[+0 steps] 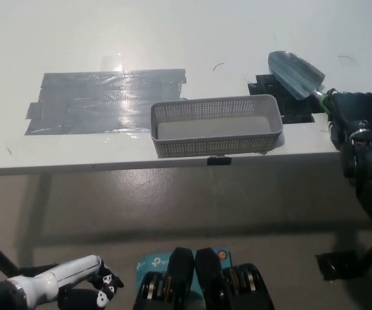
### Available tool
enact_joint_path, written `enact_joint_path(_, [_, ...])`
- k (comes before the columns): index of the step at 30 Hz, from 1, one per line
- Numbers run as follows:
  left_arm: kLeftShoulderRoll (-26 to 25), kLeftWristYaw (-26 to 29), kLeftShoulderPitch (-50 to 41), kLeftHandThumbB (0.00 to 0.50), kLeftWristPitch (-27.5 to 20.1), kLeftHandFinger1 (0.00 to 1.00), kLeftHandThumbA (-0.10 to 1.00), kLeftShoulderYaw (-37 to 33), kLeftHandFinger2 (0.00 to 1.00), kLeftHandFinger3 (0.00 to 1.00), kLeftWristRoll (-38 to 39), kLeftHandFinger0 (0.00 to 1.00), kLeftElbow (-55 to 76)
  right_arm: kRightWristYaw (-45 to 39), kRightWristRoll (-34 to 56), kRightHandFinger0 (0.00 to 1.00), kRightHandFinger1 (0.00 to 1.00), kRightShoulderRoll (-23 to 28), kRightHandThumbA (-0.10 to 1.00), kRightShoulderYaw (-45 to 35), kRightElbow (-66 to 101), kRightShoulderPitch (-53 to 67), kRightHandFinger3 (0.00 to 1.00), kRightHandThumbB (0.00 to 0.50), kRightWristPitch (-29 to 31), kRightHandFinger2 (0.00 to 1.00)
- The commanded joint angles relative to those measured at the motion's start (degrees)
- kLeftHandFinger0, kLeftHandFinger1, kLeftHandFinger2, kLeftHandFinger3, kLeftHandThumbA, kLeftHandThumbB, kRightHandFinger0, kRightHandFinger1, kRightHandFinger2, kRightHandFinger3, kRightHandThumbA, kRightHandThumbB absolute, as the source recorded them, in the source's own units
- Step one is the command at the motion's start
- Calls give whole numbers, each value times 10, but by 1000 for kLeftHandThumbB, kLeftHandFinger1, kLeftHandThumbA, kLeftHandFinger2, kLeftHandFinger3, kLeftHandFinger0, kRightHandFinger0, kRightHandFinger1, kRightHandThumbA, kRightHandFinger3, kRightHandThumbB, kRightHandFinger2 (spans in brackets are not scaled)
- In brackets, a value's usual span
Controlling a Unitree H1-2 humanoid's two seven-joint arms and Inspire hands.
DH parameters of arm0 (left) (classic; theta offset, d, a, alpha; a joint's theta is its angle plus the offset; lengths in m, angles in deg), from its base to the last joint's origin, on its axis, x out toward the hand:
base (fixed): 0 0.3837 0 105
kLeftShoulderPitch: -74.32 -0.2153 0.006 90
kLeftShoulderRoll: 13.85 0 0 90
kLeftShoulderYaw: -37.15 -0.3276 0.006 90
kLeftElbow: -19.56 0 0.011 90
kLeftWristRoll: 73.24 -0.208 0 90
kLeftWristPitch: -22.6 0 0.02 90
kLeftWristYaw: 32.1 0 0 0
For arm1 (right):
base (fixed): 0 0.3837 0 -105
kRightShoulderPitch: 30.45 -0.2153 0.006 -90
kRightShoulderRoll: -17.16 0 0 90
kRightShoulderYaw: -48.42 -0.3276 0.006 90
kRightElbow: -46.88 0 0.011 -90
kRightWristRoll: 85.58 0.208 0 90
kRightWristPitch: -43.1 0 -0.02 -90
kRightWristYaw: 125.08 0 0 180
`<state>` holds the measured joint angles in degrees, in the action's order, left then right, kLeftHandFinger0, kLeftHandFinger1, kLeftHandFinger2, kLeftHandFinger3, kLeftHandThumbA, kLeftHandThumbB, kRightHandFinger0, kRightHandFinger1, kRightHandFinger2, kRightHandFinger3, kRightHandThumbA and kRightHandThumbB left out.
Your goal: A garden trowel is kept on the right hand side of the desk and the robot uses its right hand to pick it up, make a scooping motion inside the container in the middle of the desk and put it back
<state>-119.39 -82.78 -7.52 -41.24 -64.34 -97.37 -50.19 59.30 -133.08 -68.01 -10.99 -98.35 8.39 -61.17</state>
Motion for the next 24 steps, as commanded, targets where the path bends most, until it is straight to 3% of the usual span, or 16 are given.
enact_joint_path(1, [-8,-12,5,500,8,724,1000,5,757,799,-13,834,16,5,39,1,251,5,-100,-10,21,38,476,4,79,455])
enact_joint_path(3, [-8,-15,6,500,8,734,1000,9,769,811,-11,853,15,4,29,0,338,23,-100,-8,35,32,293,1,92,618])
enact_joint_path(5, [-8,-20,7,500,8,736,1000,12,770,809,-11,858,15,-1,25,0,404,56,-100,-7,55,21,218,0,119,737])
enact_joint_path(6, [-8,-21,7,500,8,737,1000,12,771,810,-11,861,15,-6,26,0,449,62,-100,-8,60,20,260,0,123,787])
enact_joint_path(7, [-11,-21,9,500,8,727,1000,9,767,811,-12,856,15,4,30,100,486,90,-100,-16,77,12,622,0,149,810])
enact_joint_path(8, [-9,-26,8,500,8,736,1000,13,779,823,-13,869,13,5,31,3,339,111,-100,-20,92,6,454,0,168,622])
enact_joint_path(9, [-8,-30,8,500,8,743,1000,16,784,825,-15,878,11,-3,36,0,317,124,-100,-23,94,-1,370,0,181,602])
enact_joint_path(10, [-10,-31,6,500,8,744,1000,16,784,825,-15,880,10,-4,36,0,321,124,-100,-23,93,-1,376,0,183,616])
enact_joint_path(11, [-13,-23,5,500,8,732,1000,11,770,815,-12,872,10,0,47,0,248,149,-100,-38,108,-14,231,0,205,532])
enact_joint_path(14, [-16,-19,5,500,8,737,1000,7,763,818,-13,873,9,-38,61,0,293,186,-100,-59,148,-33,236,0,207,607])
enact_joint_path(15, [-16,-17,6,500,8,731,1000,5,755,807,-12,869,8,-48,62,0,329,194,-100,-64,163,-35,292,0,208,658])
enact_joint_path(18, [-12,-23,4,500,8,747,1000,8,762,815,-20,886,6,-47,70,12,378,222,-100,-81,198,-48,296,0,251,707])
enact_joint_path(20, [-12,-21,2,500,8,743,1000,7,757,807,-22,878,10,-61,88,1,358,231,-100,-94,221,-50,291,0,272,686])
enact_joint_path(22, [-14,-24,4,500,8,746,1000,5,759,804,-20,880,6,-72,85,0,386,240,-100,-97,244,-50,452,0,284,744])
enact_joint_path(24, [-13,-26,3,500,8,763,1000,7,773,805,-18,911,3,-97,82,22,400,250,-100,-95,286,-46,482,0,285,742])
